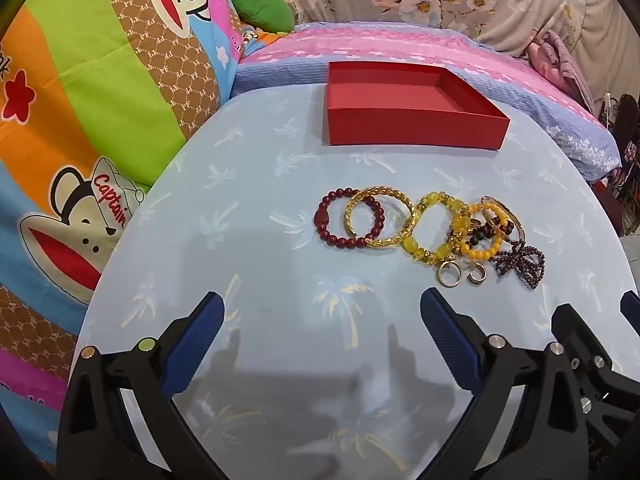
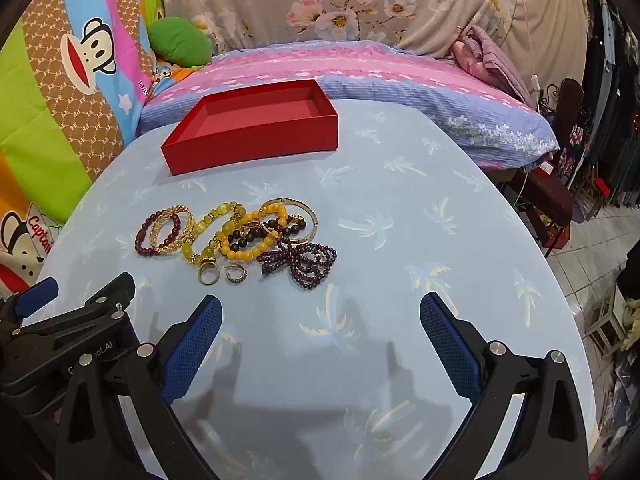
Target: Organize jewelry
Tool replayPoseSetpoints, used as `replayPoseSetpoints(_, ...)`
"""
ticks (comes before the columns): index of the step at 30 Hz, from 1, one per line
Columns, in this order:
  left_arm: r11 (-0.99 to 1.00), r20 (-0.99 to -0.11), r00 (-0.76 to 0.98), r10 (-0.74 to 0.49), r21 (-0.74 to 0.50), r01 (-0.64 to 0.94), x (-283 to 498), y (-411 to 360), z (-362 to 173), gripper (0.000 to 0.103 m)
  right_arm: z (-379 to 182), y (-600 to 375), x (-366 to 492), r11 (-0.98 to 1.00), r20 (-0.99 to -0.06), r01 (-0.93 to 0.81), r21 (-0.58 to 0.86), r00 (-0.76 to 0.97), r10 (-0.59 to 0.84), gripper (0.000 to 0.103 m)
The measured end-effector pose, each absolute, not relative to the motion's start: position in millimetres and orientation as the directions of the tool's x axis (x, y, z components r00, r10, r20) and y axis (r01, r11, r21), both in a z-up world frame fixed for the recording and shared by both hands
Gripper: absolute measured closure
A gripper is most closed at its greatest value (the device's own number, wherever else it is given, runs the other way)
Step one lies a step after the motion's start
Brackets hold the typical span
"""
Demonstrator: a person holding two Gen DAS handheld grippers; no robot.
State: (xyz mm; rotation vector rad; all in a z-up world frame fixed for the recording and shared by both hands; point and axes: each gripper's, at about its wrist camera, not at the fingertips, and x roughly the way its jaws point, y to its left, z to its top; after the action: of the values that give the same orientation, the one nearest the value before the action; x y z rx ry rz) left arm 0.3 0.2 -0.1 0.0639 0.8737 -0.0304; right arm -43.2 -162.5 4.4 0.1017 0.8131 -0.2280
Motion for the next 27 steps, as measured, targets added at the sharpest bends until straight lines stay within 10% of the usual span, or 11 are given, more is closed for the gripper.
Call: replayPoseSetpoints(27, 0.997, -0.761, 0.649, 0.009, 0.058, 0.054, -1.0, -0.6, 0.6, 0.01, 3.4, -162.4, -44.3, 0.971, -0.727, 0.24, 0.005, 0.667, -0.161, 0.007)
